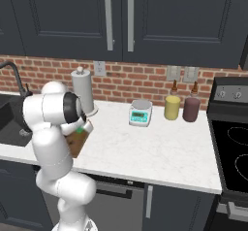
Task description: Pick up the sponge from the counter and clean the cutting board by briefly scrubbing or pressing down on the cutting board. Once finished, release the sponge.
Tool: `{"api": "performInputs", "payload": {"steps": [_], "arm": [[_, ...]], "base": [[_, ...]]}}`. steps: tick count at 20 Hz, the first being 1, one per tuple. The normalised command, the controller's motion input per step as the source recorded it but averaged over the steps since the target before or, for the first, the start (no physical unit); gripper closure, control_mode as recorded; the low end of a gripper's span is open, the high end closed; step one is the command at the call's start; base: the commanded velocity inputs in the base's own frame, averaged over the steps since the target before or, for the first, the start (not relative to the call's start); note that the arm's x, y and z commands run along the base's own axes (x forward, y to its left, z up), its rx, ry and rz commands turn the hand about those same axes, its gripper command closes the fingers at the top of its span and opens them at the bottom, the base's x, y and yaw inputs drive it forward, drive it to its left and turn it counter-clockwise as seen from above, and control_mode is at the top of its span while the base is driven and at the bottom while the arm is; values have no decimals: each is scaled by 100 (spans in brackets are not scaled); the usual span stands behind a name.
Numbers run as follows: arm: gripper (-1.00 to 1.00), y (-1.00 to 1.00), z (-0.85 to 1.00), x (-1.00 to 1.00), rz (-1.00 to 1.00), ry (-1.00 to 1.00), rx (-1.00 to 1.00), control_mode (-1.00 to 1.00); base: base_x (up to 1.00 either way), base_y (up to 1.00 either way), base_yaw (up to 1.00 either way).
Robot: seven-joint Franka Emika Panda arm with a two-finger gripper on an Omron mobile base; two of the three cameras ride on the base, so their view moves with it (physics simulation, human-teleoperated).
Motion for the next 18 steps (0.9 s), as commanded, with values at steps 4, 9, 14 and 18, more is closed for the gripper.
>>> {"api": "performInputs", "payload": {"steps": [4,9,14,18], "arm": [[100,0,-26,41,0,-9,0,-100],[100,0,-22,40,0,-11,0,-100],[100,2,-18,31,0,-11,1,-100],[100,30,-20,4,0,-4,5,-100]], "base": [[0,0,0],[0,0,0],[0,0,0],[0,0,0]]}}
